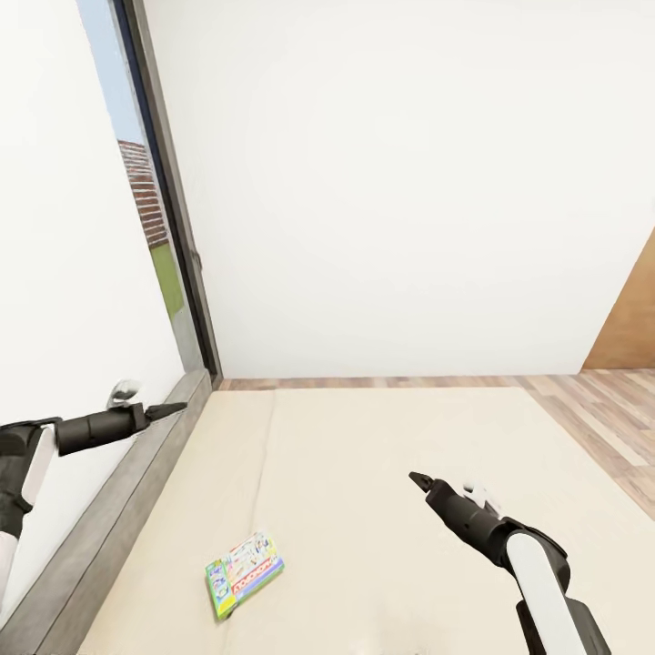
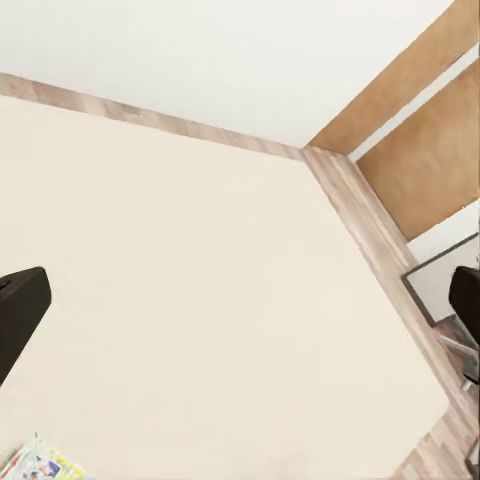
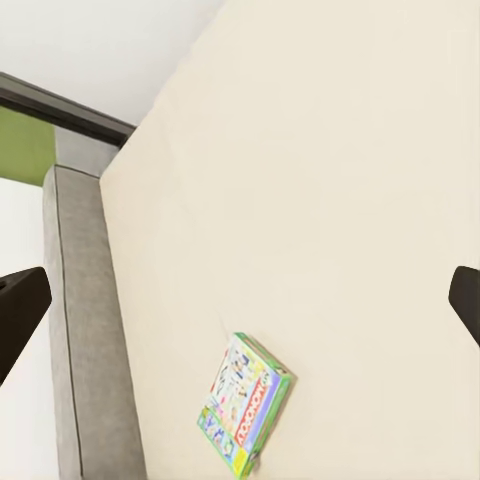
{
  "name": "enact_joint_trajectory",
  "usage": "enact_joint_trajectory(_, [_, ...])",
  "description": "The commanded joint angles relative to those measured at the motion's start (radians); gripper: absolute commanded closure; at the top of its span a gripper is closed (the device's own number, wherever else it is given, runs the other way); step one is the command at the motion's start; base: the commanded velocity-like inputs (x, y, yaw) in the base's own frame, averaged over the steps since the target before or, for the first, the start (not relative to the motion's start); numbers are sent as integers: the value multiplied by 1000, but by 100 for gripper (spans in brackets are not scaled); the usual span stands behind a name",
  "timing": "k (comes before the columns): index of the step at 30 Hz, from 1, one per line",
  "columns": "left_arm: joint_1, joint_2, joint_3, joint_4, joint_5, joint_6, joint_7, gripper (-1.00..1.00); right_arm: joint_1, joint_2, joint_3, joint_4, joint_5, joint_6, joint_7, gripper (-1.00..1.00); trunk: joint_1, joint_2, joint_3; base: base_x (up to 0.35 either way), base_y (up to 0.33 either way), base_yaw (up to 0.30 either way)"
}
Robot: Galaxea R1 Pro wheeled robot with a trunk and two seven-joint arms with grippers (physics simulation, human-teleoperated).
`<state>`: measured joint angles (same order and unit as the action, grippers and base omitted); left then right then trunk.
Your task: Put all the toys in the child's room - the three board games (two on the bed and one on the table), the two jigsaw puzzles on the table, and the tennis ball on the table - inside the toy box on the table in the child's room.
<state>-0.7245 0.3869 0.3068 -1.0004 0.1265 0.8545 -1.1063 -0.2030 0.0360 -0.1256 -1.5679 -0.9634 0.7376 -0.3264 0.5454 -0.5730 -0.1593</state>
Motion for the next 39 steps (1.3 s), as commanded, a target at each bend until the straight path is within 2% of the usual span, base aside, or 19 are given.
enact_joint_trajectory(1, [-16,-6,0,-1,3,15,35,-100,-1,1,-2,-1,-11,4,-9,-100,0,-2,-4,0,0,0])
enact_joint_trajectory(3, [-43,-21,-1,-4,3,28,108,-100,-1,1,-2,-1,-11,4,-9,-100,0,-2,-7,0,0,0])
enact_joint_trajectory(4, [-66,-38,-2,-5,4,38,183,-100,-1,1,-2,-1,-11,4,-8,-100,0,-2,-8,0,0,0])
enact_joint_trajectory(10, [-125,-99,-5,-6,3,52,384,-100,-1,1,-2,-1,-11,5,0,-100,0,-2,-18,0,0,0])
enact_joint_trajectory(11, [-137,-122,-5,-4,3,54,441,-100,-2,1,-2,-1,-11,5,3,-100,0,-2,-20,0,0,0])
enact_joint_trajectory(13, [-152,-154,-7,1,2,55,517,-100,-2,-1,-2,-1,-11,6,6,-100,0,-2,-23,0,0,0])
enact_joint_trajectory(18, [-183,-192,-10,37,2,56,633,-100,-11,-2,-1,-1,-11,8,9,-100,0,-2,-31,0,0,0])
enact_joint_trajectory(23, [-220,-213,-18,102,0,48,703,-100,-15,-2,1,-1,-11,9,11,-100,0,-2,-40,0,0,0])
enact_joint_trajectory(24, [-236,-223,-25,139,-1,42,730,-100,-16,-3,1,-1,-11,10,11,-100,0,-2,-41,0,0,0])
enact_joint_trajectory(26, [-244,-228,-29,160,-2,37,745,-100,-17,-4,1,-1,-11,11,11,-100,0,-2,-45,0,0,0])
enact_joint_trajectory(30, [-280,-244,-45,277,-3,-11,843,-100,-26,-11,1,-1,-10,23,11,-100,0,-2,-51,0,0,0])
enact_joint_trajectory(31, [-294,-249,-49,325,-3,-33,889,-100,-30,-13,1,-1,-10,34,11,-100,0,-2,-53,0,0,0])
enact_joint_trajectory(39, [-319,-295,-60,472,-5,-108,1054,-100,-61,-18,4,-4,0,90,8,-100,0,-2,-66,0,0,0])
